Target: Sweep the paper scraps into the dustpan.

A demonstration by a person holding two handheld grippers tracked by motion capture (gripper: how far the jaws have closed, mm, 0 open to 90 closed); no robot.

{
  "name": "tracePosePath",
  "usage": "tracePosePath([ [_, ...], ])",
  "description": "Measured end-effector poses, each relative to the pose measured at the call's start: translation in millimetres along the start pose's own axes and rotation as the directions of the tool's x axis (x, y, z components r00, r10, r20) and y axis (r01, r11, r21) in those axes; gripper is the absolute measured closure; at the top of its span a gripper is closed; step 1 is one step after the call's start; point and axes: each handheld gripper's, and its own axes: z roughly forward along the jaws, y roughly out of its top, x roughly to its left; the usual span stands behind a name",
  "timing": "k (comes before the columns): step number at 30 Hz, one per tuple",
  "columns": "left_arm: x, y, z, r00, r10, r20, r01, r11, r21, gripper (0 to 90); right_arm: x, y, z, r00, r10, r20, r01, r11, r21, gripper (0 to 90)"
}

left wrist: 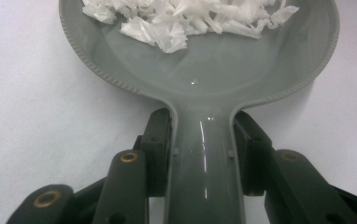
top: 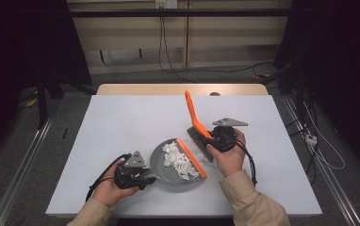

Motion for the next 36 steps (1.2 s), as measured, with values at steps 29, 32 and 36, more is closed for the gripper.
tracePosePath([
  [29,1.5,1.0,1.3,0.9997,-0.004,0.024,0.004,1.0000,-0.008,62.8,-13.3,-19.5,14.6,0.9867,-0.115,0.115,0.104,0.990,0.097,71.7],
  [32,0.7,2.2,2.2,0.9997,-0.005,0.022,0.006,0.9999,-0.009,62.8,-2.1,-21.3,16.1,0.9849,-0.136,0.107,0.126,0.987,0.096,71.7],
  [36,-0.1,3.4,4.2,0.9996,-0.017,0.022,0.017,0.9998,-0.014,62.7,8.7,-22.2,18.0,0.9873,-0.140,0.075,0.133,0.987,0.092,71.7],
])
